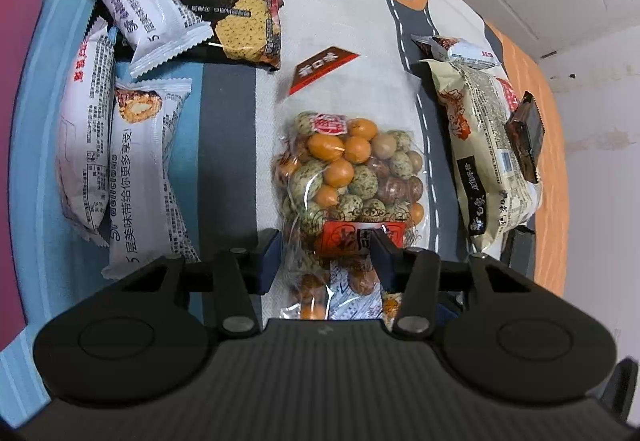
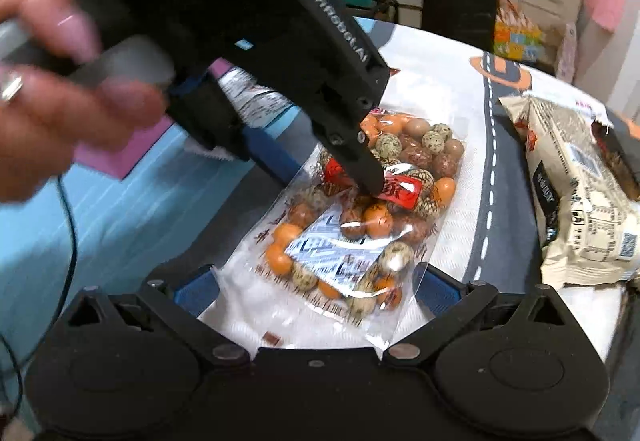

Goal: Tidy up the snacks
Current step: 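Move the left tool to the red-labelled peanut bag and grasp it, then lift the red-labelled peanut bag with the left gripper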

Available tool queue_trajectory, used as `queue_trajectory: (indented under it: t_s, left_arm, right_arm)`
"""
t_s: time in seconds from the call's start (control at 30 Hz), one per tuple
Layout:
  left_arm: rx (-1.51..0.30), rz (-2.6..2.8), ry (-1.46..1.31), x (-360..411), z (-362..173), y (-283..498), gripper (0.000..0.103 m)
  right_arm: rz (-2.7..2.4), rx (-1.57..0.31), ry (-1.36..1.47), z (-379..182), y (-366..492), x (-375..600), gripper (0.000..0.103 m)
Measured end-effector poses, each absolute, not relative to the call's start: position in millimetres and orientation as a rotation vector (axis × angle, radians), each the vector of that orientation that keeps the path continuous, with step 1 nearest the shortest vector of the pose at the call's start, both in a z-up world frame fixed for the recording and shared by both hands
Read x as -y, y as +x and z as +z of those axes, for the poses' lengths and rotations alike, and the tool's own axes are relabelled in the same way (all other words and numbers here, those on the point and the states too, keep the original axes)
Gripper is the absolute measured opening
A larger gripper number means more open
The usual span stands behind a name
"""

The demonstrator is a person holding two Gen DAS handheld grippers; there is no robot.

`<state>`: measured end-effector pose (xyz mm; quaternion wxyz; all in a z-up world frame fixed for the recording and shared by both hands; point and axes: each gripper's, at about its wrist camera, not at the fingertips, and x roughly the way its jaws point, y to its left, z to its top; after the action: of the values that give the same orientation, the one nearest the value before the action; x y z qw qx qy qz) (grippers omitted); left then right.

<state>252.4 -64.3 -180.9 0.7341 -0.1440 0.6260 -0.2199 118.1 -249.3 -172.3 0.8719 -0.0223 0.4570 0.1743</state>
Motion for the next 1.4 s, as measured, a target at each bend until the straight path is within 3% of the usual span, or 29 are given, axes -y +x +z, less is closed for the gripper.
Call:
queue_trajectory:
  t_s: [0.17,0.6,1.03,1.17,1.4]
  left_arm:
    - [-1.384,-0.461,-0.364,60,-184,252,0.047]
    - [-1.467,-0.527,-0.410,63,-188,247,0.044]
    - [-1.425,-0.545,-0.348,73,-186,236,0.045]
    - [-1.403,-0.547,-0.331,74,-183,232,0.043]
    - [-1.340,-0.490,-0.225,80,-167,210,0.043]
  right_arm:
    - [0.293,-0.958,-0.098,-177,122,234,0.103]
    - [0.269,-1.041,0.094,-148,109,265,0.103]
    - [0.170,-0.956,-0.090,-177,130,247,0.103]
    - [0.178,-0.946,-0.068,-174,136,255,0.093]
    - [0.197,-0.979,0.015,-166,140,264,0.085]
